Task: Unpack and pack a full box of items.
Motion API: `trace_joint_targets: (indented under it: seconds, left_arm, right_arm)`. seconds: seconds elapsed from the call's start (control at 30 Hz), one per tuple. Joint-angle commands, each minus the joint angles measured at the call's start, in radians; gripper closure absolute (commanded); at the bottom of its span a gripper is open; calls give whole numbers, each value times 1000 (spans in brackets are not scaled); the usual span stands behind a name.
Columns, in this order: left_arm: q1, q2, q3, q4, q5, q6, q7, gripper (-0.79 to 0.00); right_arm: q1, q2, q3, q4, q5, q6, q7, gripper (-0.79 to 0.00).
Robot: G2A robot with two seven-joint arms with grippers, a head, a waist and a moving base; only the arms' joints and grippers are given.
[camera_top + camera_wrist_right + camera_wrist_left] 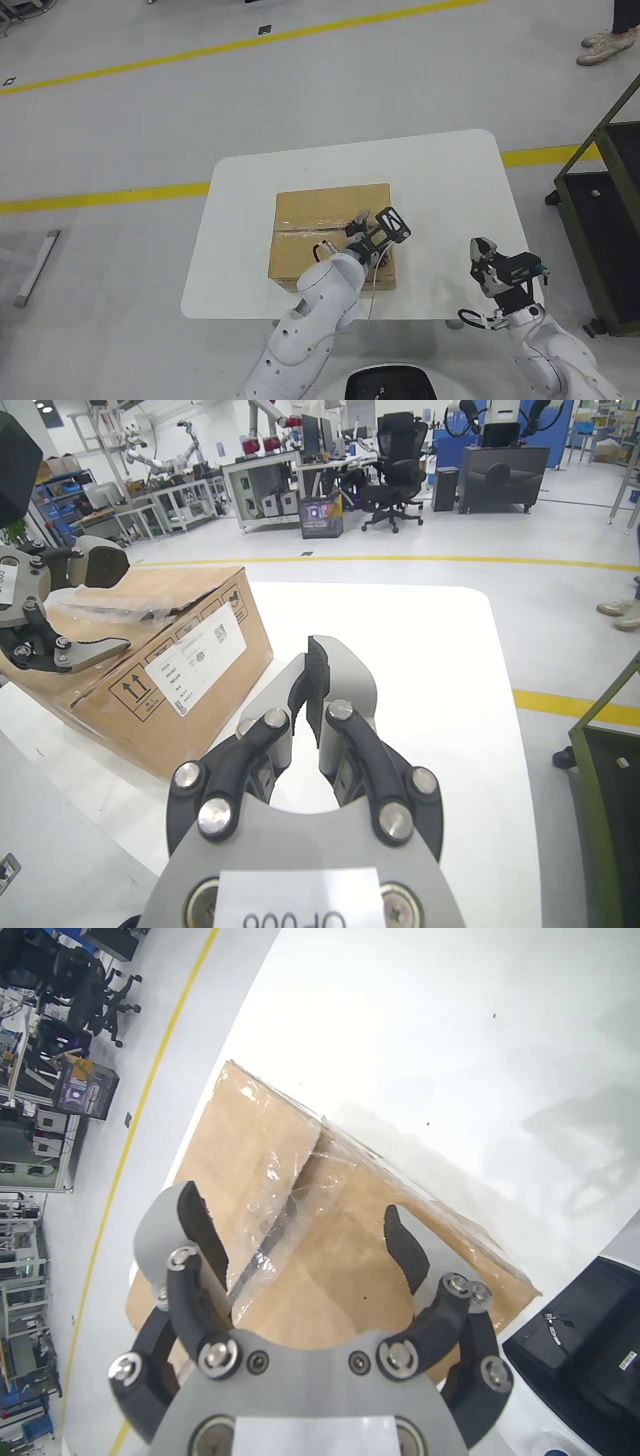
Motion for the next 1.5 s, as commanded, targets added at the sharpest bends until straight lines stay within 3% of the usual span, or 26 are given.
trace_joint_targets:
  seconds: [0.0,0.23,0.33,0.5,0.7,0.83,0.9,1.07,1.1,1.17,1.2,1.47]
  left_arm:
    - [-6,-2,3,8,7,9,4,-785]
    - [-28,-7,10,48,26,15,12,-779]
    - [-41,-10,14,60,40,20,18,-674]
    - [-57,-14,21,77,50,7,16,-671]
    - [-76,-18,29,88,68,-4,17,-613]
    - [-76,-20,26,98,64,-13,13,-403]
    - [-78,-21,24,101,66,-16,9,-431]
    - [-80,-24,18,107,56,-12,8,-336]
    - [-82,-25,17,108,55,-12,9,-292]
    - [-83,-26,16,111,55,-12,13,-74]
    - [-83,-26,16,111,56,-12,14,0]
    - [-61,-23,-25,74,26,3,41,0]
  right_arm:
    - [-1,0,2,-2,1,1,1,0]
    - [-3,1,4,-4,3,2,2,0]
    - [-5,1,4,-4,3,4,1,0]
    - [-6,1,4,-4,7,4,1,0]
    - [-5,1,2,-4,8,6,-4,0]
    - [-6,0,2,-4,10,8,-6,0]
    - [-6,0,1,-4,10,8,-6,0]
    - [-6,0,1,-5,13,10,-7,0]
    - [-6,0,0,-5,12,11,-8,0]
    - [-5,0,-1,-5,11,12,-9,0]
    - [-5,0,-2,-5,11,13,-9,0]
    - [0,0,-6,-8,10,12,-7,0]
